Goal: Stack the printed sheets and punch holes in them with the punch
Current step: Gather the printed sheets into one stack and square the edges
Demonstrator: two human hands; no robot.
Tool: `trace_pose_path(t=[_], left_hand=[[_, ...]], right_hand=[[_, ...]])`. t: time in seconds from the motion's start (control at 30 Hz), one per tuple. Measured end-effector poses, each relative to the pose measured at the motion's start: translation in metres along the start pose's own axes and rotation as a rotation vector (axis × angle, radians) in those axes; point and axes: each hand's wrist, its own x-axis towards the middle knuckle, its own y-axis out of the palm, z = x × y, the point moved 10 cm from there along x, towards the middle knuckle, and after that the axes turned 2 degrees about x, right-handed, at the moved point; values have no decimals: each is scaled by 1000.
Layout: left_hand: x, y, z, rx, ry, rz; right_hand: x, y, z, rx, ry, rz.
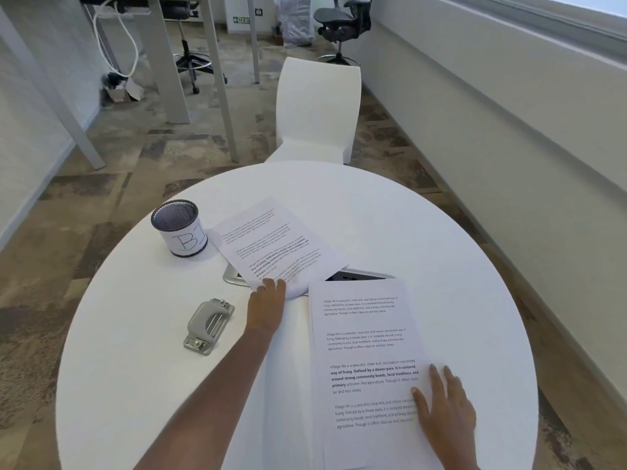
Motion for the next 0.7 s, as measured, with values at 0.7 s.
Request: trace_pose_path(t=[0.7], left_hand=[[-78,-21,-41,-560,154,-185]], right_hand=[[2,-1,-4,-96,-50,10]])
